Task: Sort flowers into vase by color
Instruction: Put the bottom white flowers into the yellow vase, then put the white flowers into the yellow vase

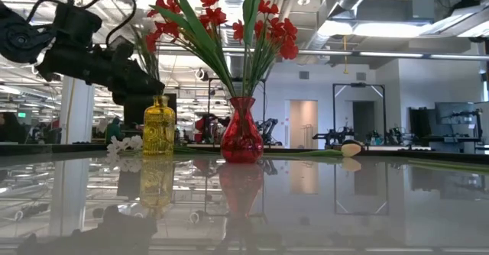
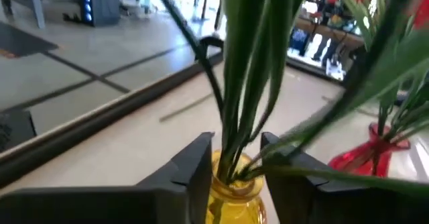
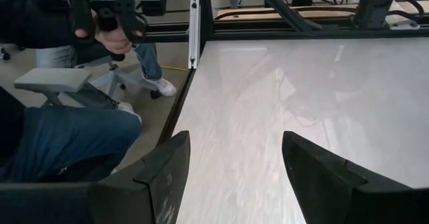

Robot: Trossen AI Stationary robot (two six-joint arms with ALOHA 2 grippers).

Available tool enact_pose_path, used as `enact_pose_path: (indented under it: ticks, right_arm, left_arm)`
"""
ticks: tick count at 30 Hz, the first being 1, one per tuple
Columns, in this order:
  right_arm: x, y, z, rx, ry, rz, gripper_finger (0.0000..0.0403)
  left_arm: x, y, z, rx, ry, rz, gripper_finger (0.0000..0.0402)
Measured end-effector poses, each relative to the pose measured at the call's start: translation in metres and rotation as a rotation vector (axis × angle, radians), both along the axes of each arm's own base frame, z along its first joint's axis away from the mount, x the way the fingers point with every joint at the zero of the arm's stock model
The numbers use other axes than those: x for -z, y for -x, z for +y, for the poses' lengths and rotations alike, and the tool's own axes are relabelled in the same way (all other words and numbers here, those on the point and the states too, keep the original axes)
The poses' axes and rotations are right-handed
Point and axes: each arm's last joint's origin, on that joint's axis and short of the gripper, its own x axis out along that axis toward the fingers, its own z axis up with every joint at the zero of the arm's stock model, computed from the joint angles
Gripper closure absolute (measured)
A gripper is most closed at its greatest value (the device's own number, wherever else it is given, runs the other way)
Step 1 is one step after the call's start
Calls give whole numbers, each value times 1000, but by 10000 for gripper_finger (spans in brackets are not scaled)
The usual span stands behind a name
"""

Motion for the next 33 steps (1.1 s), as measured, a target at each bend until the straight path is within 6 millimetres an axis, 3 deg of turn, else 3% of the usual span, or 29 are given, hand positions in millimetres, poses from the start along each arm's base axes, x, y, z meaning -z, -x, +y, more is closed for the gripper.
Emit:
enact_pose_path:
  ticks: [10, 25, 33]
  right_arm:
    - [3, 1, -1, 0, 17, 27, 139]
    - [7, 3, -2, -3, 45, 71, 139]
    - [8, 4, -2, -8, 60, 77, 139]
  left_arm:
    - [-11, -8, 7, 53, 92, 146, 222]
    - [-43, -18, 8, 49, 165, 356, 221]
    - [-70, -17, -1, -69, 215, 613, 221]
